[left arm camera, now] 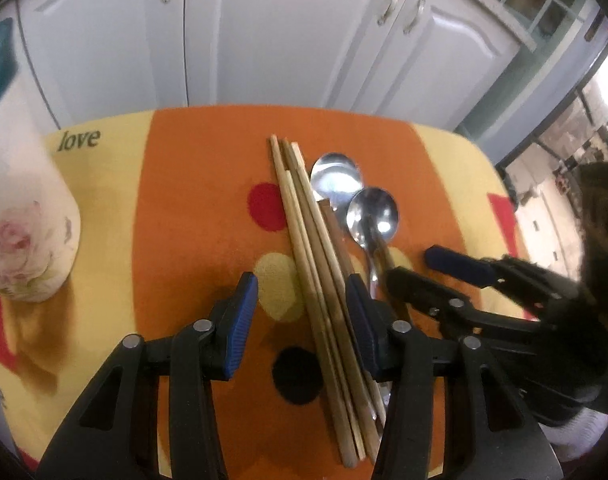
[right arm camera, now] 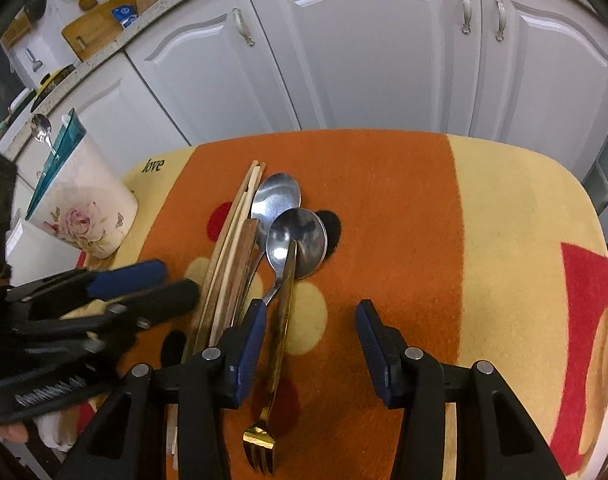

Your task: Organize utensils

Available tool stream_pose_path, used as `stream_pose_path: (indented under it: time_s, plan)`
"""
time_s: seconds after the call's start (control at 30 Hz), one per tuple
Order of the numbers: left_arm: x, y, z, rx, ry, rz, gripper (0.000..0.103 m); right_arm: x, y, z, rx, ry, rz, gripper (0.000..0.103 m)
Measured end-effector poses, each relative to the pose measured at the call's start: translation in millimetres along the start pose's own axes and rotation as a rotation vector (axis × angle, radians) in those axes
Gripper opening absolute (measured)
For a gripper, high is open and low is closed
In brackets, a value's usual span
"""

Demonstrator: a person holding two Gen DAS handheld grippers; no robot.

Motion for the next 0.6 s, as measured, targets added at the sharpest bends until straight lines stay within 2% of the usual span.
stream_pose_path:
  time_s: [0.13, 0.27, 0.33, 0.47, 0.6]
  plan:
    - [-14, 1, 3, -0.009, -0.050, -0.008, 0.041, -2, 0, 1, -0.001, 0.021, -0.040, 0.046]
    - [-33, 3, -4, 0.003, -0.068, -0.007, 0.040, 0, 3, -2, 0.002, 0.052, -0.084, 0.046]
    - [-46, 7, -7, -0.008, -0.109, -0.002, 0.037, 3, 3, -4, -0.002, 0.064, -0.082, 0.046]
    - [-59, 8, -14, -0.008, -0.086, -0.045, 0.036, 10, 2, -10, -0.005, 0.065, -0.055, 0.046]
    - [-55, -1, -17, 0.013, -0.070, -0.049, 0.036, 11, -4, -13, 0.011, 0.046, -0.015, 0.046]
Point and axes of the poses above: each gripper's, at about its wrist camera, not at the fingertips, and z roughly the way its jaws point, x to its right, y to its underside, the point moved 5 cm from there along z, roughly the way its jaws point, and after that the axes turned 11 degrees about x, right-handed, at the moved point
